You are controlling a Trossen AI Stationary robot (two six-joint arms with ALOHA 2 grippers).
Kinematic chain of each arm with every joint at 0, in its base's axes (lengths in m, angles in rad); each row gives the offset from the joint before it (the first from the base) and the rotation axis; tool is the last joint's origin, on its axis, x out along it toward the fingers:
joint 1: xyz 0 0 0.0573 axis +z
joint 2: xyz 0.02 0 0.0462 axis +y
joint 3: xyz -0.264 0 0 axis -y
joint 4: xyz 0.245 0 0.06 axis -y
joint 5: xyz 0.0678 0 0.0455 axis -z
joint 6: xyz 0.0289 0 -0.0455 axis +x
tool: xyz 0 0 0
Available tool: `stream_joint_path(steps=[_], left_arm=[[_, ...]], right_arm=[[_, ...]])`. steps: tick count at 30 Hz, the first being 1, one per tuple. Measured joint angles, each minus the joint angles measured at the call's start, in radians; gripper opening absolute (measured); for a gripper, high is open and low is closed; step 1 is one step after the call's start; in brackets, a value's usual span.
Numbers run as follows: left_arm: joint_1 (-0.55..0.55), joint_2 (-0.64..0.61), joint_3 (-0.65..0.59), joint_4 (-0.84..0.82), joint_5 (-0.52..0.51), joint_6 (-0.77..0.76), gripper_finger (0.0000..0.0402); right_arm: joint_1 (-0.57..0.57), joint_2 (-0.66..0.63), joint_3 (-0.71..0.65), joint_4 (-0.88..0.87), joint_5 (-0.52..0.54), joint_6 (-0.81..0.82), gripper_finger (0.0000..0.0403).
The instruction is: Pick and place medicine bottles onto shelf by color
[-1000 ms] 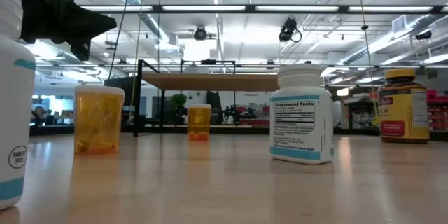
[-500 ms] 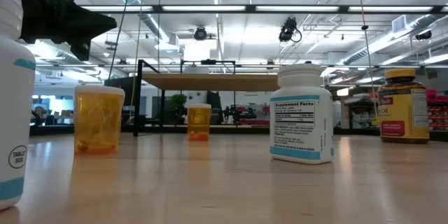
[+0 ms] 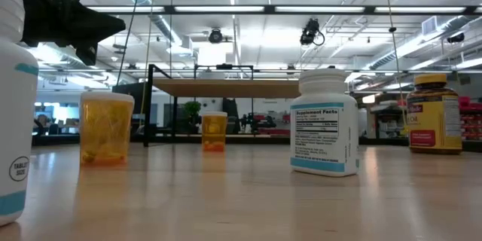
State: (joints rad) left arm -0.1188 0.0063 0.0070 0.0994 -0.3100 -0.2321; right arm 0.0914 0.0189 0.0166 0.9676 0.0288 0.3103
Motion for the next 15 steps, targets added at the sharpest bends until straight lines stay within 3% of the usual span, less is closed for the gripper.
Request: stream_joint_path(steps=[15], left_arm=[[0.000,0.000,0.000,0.000,0.000,0.000,0.0029]], right_arm=[[0.000,0.000,0.000,0.000,0.000,0.000,0.0009]])
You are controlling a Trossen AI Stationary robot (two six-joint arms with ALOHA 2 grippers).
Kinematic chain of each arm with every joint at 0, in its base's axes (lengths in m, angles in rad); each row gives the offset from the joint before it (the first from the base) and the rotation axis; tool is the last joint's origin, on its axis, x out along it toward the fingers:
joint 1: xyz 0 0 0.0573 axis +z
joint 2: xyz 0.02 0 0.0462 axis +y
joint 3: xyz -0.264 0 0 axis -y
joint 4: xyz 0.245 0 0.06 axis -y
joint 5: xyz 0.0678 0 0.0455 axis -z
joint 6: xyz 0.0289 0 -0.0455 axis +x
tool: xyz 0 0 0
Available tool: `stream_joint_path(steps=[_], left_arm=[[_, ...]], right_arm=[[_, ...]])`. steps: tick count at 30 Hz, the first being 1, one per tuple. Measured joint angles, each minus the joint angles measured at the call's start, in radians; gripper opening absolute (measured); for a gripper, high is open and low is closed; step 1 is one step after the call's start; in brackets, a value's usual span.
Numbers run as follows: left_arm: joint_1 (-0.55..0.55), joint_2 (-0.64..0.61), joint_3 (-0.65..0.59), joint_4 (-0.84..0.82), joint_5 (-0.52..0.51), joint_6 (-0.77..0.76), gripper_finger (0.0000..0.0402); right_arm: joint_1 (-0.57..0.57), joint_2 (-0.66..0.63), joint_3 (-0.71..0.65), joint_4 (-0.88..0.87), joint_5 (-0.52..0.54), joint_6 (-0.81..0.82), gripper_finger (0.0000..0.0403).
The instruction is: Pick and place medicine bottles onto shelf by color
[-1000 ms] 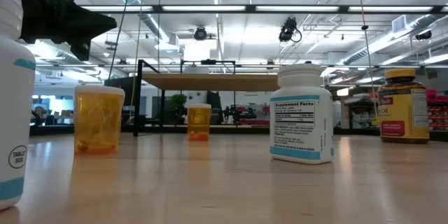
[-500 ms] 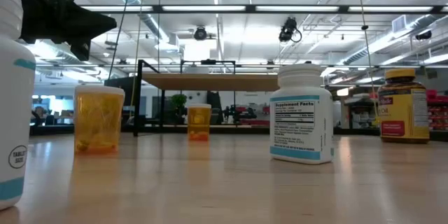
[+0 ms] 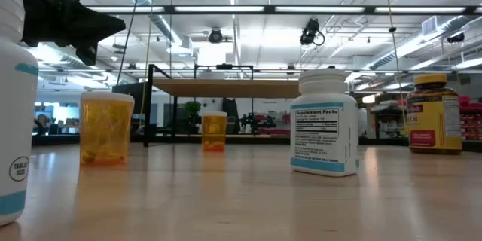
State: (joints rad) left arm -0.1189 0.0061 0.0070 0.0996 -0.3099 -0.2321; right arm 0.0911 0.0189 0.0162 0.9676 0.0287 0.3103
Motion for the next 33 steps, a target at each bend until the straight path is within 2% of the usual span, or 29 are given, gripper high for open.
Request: stream_joint_path(steps=[5,8,13,17,22,27,30,33], left_arm=[[0.000,0.000,0.000,0.008,0.000,0.000,0.0036],[0.004,-0.001,0.013,0.068,-0.003,-0.045,0.0035],[0.005,0.031,0.137,0.045,0.005,-0.150,0.0028],[0.005,0.117,0.315,-0.082,0.012,-0.149,0.0026],[0.005,0.289,0.599,-0.334,0.004,-0.144,0.0032],[0.005,0.478,0.831,-0.373,-0.036,-0.030,0.0036],[0.005,0.562,0.949,-0.374,-0.037,0.015,0.0033],[0.004,0.625,1.055,-0.361,-0.037,-0.082,0.0030]], right_arm=[[0.000,0.000,0.000,0.000,0.000,0.000,0.0009],[0.000,0.000,0.000,0.000,0.000,0.000,0.0009],[0.000,0.000,0.000,0.000,0.000,0.000,0.0009],[0.000,0.000,0.000,0.001,0.000,0.000,0.0009],[0.000,0.000,0.000,0.001,0.000,0.000,0.0009],[0.000,0.000,0.000,0.004,0.003,-0.019,0.0009],[0.000,0.000,0.000,0.021,0.067,-0.032,0.0009],[0.000,0.002,0.024,-0.008,0.244,0.010,0.0009]])
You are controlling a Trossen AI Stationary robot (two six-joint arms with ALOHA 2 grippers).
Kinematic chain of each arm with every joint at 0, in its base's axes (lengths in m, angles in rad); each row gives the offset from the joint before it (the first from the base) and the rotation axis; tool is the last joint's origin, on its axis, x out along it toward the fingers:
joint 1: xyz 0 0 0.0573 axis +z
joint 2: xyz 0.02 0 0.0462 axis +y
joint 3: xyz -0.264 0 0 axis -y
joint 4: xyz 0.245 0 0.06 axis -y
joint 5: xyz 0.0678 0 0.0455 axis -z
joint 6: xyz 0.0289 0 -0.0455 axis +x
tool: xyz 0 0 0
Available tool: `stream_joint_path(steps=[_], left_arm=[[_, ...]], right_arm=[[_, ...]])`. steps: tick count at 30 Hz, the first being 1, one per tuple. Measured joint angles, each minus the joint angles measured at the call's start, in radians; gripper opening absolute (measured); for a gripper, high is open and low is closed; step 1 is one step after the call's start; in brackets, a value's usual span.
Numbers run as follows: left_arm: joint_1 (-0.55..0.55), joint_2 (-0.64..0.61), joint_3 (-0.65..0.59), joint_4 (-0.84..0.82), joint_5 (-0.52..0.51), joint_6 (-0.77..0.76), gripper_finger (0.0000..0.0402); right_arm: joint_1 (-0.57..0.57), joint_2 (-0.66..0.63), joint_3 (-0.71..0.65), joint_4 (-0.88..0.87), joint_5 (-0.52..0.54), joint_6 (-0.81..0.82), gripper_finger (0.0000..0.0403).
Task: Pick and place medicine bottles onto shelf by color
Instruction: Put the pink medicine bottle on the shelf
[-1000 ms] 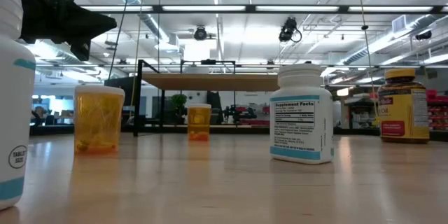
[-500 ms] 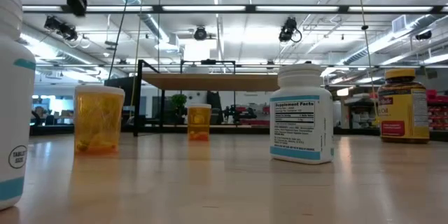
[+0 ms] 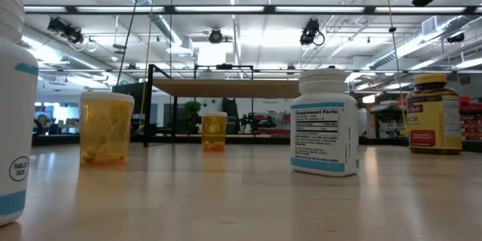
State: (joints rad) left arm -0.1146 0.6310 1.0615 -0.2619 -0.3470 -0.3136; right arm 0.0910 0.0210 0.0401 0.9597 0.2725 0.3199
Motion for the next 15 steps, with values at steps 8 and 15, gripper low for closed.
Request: stream_joint_path(steps=[8,15], left_arm=[[0.000,0.144,0.161,0.011,0.000,-0.068,0.0034],[0.000,0.187,0.197,0.060,0.000,-0.118,0.0031]], right_arm=[[0.000,0.134,0.326,-0.641,0.307,0.070,0.0009],[0.004,0.359,0.699,-0.869,0.129,0.036,0.0009]])
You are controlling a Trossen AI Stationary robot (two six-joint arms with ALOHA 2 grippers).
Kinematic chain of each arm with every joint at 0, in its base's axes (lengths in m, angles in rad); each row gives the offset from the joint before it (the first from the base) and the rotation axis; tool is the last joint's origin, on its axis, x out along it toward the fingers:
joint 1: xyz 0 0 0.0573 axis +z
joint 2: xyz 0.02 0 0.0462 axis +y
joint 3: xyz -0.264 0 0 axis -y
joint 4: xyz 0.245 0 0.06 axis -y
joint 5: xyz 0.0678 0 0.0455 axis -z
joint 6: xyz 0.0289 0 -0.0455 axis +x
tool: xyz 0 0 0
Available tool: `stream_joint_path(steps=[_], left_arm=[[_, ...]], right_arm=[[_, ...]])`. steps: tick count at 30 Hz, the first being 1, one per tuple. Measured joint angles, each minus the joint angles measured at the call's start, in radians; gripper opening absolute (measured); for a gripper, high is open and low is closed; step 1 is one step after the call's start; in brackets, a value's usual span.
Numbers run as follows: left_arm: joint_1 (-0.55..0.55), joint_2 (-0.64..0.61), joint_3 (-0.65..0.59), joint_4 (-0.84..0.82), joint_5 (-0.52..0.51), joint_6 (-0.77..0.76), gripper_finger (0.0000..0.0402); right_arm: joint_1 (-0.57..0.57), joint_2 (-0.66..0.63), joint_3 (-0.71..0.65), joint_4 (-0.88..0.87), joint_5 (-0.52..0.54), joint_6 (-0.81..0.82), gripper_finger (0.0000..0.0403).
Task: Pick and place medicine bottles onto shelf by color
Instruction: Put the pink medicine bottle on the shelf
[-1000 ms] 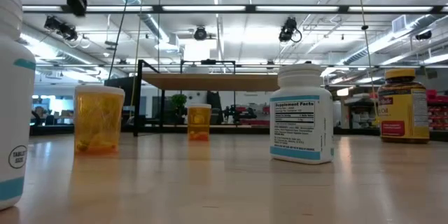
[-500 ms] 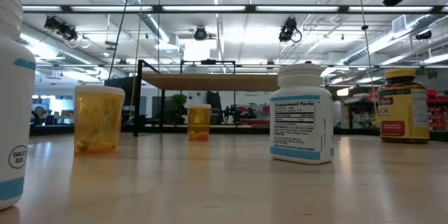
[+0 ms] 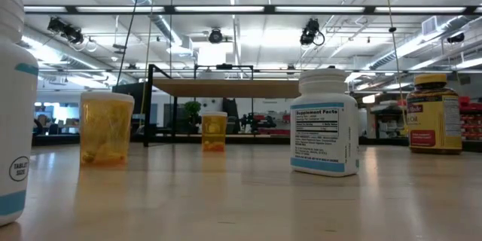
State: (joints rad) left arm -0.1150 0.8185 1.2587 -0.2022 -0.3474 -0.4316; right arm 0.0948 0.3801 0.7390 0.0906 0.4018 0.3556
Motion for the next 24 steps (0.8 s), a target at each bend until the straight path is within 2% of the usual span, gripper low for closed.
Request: stream_joint_path(steps=[3,5,11,15,19,22,24], left_arm=[[0.000,0.002,0.000,0.051,0.000,-0.027,0.0026],[0.001,0.001,0.000,0.077,0.000,-0.033,0.0026],[0.001,0.001,0.000,0.122,0.000,-0.045,0.0032],[0.000,0.000,0.000,0.124,0.000,-0.095,0.0034],[0.000,0.000,0.000,0.125,0.000,-0.122,0.0029],[0.001,0.000,0.000,0.132,-0.026,-0.049,0.0029],[0.001,0.000,0.000,0.139,-0.055,0.022,0.0035]], right_arm=[[0.000,0.069,0.147,-0.064,-0.142,-0.073,0.0009],[0.000,0.105,0.220,-0.117,-0.194,-0.136,0.0009],[-0.001,0.165,0.297,-0.144,-0.177,-0.221,0.0009],[-0.001,0.188,0.302,-0.127,-0.167,-0.205,0.0009],[-0.001,0.224,0.302,-0.006,-0.167,-0.135,0.0009],[-0.003,0.254,0.303,0.079,-0.166,-0.149,0.0009],[-0.003,0.274,0.303,0.037,-0.116,-0.161,0.0010]])
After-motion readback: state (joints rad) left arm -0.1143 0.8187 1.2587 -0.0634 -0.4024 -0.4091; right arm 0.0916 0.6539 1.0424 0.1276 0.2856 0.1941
